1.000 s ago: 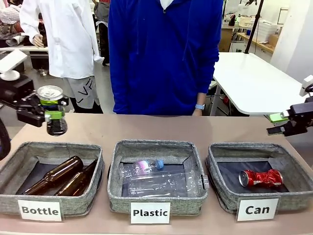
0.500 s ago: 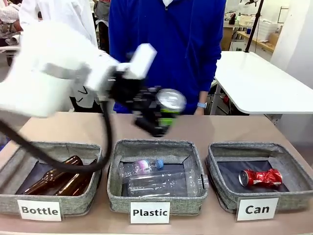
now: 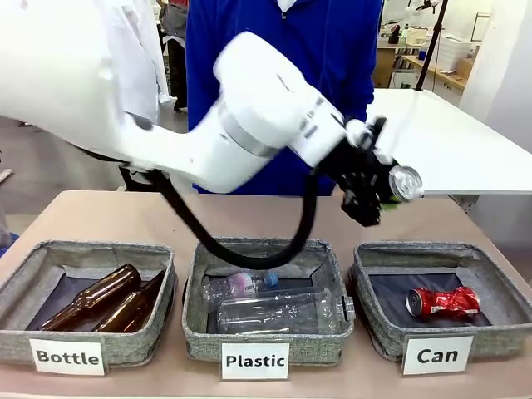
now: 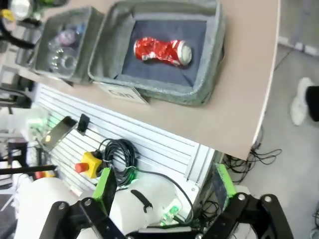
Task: Sort the can waste into the basket.
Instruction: Pick up the can waste from the table and place it in the right Fabric basket.
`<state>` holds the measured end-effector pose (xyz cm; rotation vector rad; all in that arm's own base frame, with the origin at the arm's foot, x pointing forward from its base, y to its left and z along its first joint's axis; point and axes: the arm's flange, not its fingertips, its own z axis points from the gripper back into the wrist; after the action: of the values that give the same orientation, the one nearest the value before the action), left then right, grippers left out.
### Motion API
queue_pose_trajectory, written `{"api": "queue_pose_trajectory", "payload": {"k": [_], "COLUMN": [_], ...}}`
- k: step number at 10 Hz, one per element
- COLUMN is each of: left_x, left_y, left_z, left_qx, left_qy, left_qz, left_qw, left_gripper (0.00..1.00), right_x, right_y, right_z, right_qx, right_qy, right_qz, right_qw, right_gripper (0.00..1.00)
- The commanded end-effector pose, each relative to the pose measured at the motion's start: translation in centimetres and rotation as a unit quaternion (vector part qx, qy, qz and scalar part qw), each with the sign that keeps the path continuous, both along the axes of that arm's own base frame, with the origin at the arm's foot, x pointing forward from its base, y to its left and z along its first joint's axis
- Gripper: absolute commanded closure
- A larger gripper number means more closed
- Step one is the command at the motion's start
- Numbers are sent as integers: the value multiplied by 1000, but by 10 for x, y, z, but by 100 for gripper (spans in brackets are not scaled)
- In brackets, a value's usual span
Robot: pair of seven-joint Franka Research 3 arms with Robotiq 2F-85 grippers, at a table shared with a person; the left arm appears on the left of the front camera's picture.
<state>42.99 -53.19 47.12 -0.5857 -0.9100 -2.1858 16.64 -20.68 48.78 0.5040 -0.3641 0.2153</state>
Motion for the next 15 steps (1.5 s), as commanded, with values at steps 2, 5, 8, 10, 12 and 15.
{"api": "queue_pose_trajectory", "payload": {"k": [2, 5, 8, 10, 12, 15], "left_x": [8, 9, 6, 3, 6, 3], "left_y": [-50, -71, -78, -80, -76, -63], "left_z": [-21, -39, -44, -46, -43, -33], "left_qx": [75, 109, 91, 87, 85, 68], "left_qy": [63, 78, 87, 81, 83, 85], "left_qz": [6, -16, -48, -59, -62, -63], "left_qw": [995, 991, 991, 991, 991, 992], "left_gripper": [90, 90, 61, 2, 0, 0], "right_x": [17, 17, 17, 17, 17, 17], "right_y": [5, 5, 5, 5, 5, 5], "right_z": [-7, -7, -7, -7, -7, -7], "right_qx": [25, 25, 25, 25, 25, 25], "right_qy": [11, 11, 11, 11, 11, 11], "right_qz": [-3, -3, -3, -3, -3, -3], "right_qw": [1000, 1000, 1000, 1000, 1000, 1000], "right_gripper": [0, 0, 0, 0, 0, 0]}}
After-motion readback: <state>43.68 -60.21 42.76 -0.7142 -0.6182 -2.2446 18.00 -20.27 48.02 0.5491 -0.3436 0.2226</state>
